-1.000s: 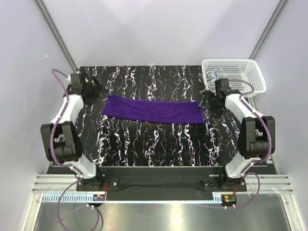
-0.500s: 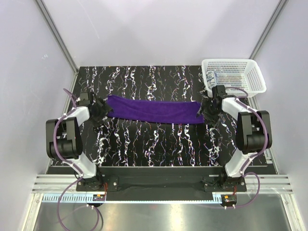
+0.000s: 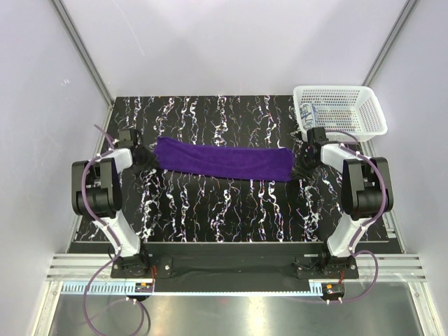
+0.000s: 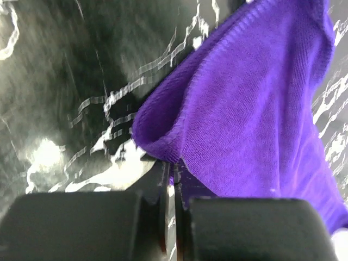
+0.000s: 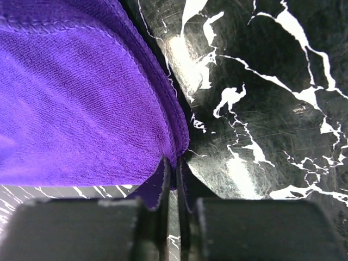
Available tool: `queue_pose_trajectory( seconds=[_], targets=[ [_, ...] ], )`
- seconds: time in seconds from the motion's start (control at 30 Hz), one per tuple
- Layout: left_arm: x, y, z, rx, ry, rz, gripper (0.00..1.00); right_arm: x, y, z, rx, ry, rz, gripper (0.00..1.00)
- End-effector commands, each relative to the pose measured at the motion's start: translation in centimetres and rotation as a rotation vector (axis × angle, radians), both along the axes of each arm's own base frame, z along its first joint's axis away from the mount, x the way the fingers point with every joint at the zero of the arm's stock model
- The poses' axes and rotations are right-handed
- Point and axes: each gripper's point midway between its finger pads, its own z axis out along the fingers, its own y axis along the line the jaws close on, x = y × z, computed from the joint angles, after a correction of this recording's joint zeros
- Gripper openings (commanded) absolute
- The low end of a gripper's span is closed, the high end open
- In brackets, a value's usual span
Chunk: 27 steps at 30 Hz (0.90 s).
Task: Roll the towels
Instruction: Fold the towel
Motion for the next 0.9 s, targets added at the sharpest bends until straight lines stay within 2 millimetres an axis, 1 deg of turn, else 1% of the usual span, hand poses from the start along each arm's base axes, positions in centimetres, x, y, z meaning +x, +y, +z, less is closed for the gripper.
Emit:
queue_pose_trajectory(
  seconds=[0.0,0.03,0.07,0.1,0.13,0.17,0.2,0.23,0.27,0.3,0.33,0.37,0.4,0.43,0.47,0.5,0.53,0.57,0.6,0.63,0.67,0.7,0.73,0.77,0.8,0.83,0.87],
  targets=[
    [0.9,1.1,-1.5,0.055,0.048,0.020,0.00,-0.8,0.6,0.1,0.026,0.000,0.021,0.03],
    [1.5,1.3,-1.3,0.062,0.045,0.017,0.00,-1.6,0.9,0.1,0.043,0.011,0.012,0.01],
    [2.9,1.8,-0.7,0.080,0.037,0.016,0.00,-1.9,1.3,0.2,0.057,0.008,0.016,0.00],
    [3.5,1.9,-0.6,0.084,0.039,0.015,0.00,-2.5,2.5,0.3,0.080,0.011,0.041,0.00],
    [5.3,2.1,1.0,0.091,0.011,0.011,0.00,-3.4,3.3,0.3,0.095,0.019,0.040,0.00],
    [6.1,2.2,0.5,0.087,0.025,0.002,0.00,-3.9,4.0,0.4,0.106,0.021,0.046,0.00],
    [7.0,2.3,0.8,0.093,0.018,-0.008,0.00,-5.5,5.9,0.5,0.125,0.038,0.069,0.00],
    [9.1,2.5,2.5,0.098,-0.022,-0.012,0.00,-5.9,7.0,0.7,0.142,0.031,0.080,0.00],
    [9.8,2.4,1.3,0.091,0.000,-0.026,0.00,-6.8,8.4,0.7,0.154,0.036,0.099,0.00],
    [10.7,2.5,1.2,0.096,0.001,-0.041,0.00,-7.5,9.5,0.9,0.169,0.039,0.107,0.00],
    [12.7,2.6,2.8,0.099,-0.039,-0.051,0.00,-9.4,11.8,0.9,0.193,0.063,0.123,0.00],
    [13.3,2.2,1.4,0.077,-0.021,-0.076,0.00,-9.7,13.3,1.2,0.222,0.044,0.138,0.00],
    [14.0,2.1,1.3,0.075,-0.026,-0.095,0.00,-10.3,14.6,1.3,0.242,0.046,0.144,0.00],
    [15.5,2.0,2.7,0.074,-0.058,-0.108,0.00,-11.7,17.0,1.4,0.276,0.052,0.164,0.00],
    [16.0,1.7,1.3,0.065,-0.040,-0.124,0.00,-12.3,18.3,1.6,0.297,0.052,0.179,0.00],
    [16.7,1.6,1.3,0.066,-0.050,-0.149,0.00,-13.1,19.6,1.7,0.309,0.054,0.198,0.01],
    [18.3,1.7,3.1,0.075,-0.086,-0.153,0.00,-13.2,21.4,2.1,0.333,0.048,0.208,0.02],
    [18.8,1.6,1.6,0.073,-0.068,-0.176,0.00,-15.1,23.5,2.2,0.336,0.059,0.280,0.10],
    [19.6,1.6,1.9,0.070,-0.085,-0.191,0.00,-15.7,24.7,2.2,0.336,0.066,0.312,0.18],
    [21.2,1.5,4.2,0.073,-0.138,-0.205,0.00,-15.9,26.2,2.3,0.327,0.077,0.347,0.25],
    [21.5,1.2,2.8,0.049,-0.124,-0.223,0.00,-16.5,27.3,2.5,0.328,0.080,0.386,0.34],
    [22.0,1.1,3.2,0.045,-0.140,-0.235,0.00,-17.9,28.7,2.6,0.330,0.088,0.436,0.43],
    [22.9,1.2,4.1,0.045,-0.179,-0.239,0.05,-18.3,29.8,2.8,0.339,0.091,0.462,0.61],
    [23.0,0.9,4.5,0.033,-0.200,-0.253,0.10,-18.8,30.5,3.0,0.345,0.093,0.488,0.67],
    [23.2,0.9,5.0,0.045,-0.218,-0.262,0.16,-19.9,31.2,3.2,0.349,0.099,0.526,0.70],
    [23.3,0.9,5.0,0.053,-0.232,-0.271,0.36,-20.1,31.7,3.7,0.346,0.088,0.568,0.77],
    [23.4,1.0,6.5,0.067,-0.260,-0.279,0.51,-20.5,31.9,4.0,0.342,0.088,0.598,0.78]
  ],
)
